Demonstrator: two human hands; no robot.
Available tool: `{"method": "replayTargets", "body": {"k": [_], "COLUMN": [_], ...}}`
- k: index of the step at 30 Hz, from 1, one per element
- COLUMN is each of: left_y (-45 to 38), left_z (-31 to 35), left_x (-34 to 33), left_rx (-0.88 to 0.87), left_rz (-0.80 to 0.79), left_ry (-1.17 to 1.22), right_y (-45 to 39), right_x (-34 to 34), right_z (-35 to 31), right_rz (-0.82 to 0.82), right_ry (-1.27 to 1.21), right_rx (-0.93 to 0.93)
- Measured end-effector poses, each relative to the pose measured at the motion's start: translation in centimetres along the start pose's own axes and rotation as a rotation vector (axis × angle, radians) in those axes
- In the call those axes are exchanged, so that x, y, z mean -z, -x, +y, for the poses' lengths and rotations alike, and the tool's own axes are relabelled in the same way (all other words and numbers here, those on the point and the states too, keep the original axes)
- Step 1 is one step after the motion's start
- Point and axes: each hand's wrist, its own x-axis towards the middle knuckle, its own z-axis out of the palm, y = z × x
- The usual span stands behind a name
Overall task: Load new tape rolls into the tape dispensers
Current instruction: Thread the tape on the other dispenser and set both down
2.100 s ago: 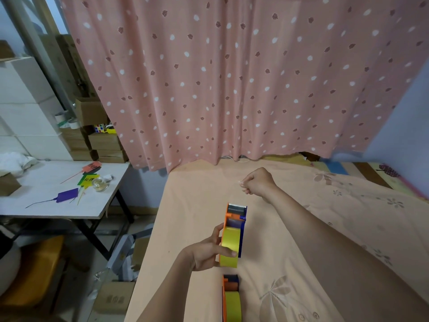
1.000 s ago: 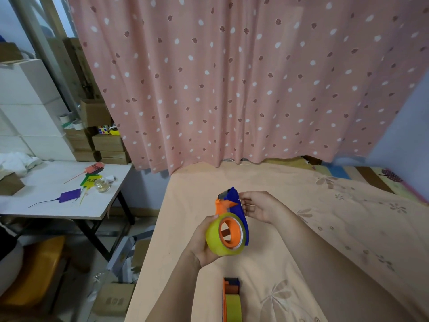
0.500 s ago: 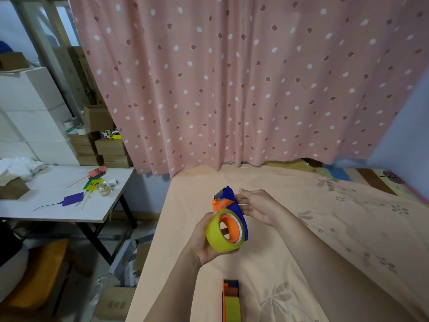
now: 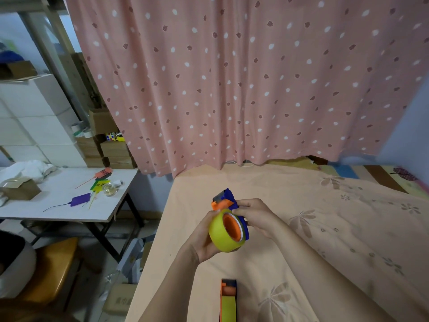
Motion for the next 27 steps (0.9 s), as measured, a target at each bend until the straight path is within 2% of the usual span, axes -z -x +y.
{"method": "replayTargets", "body": {"k": [5,7,10,13,18,23,27], "left_y": [0.4,0.7,1.0,1.2,2.6,3.2,3.3], "left_z": [-0.1,0.0,0.3,0.9,2.4,2.5,1.9], "left_x": [1.7,2.7,4.1,5.5,10.0,14.6,17.1], "left_rx": [0.004,0.016,0.030,0.065,0.171,0.280,0.422], "left_rz": [-0.009,-0.028,-0.027,0.000,-0.011,0.047,0.058], "left_ry": [0.013,0.004,-0.026,-0.085,-0.253,-0.413,-0.597], "right_y": [-0.5,-0.7,-1.6,-2.5,-3.7,-4.3,-3.8], "right_x": [-0.7,-1.7,-3.9,-6.0,-10.8,-14.9,-17.1], "right_z": [1.2,1.8,2.8,3.9,6.6,10.4,13.2], "right_rz": [-0.134,-0.135,-0.081,0.013,0.085,0.175,0.230], "right_ry": [-0.043,0.012,0.146,0.155,0.023,-0.113,-0.193], "right_rx": [-0.002,-0.001,0.035,0.059,-0.042,-0.155,-0.272]}}
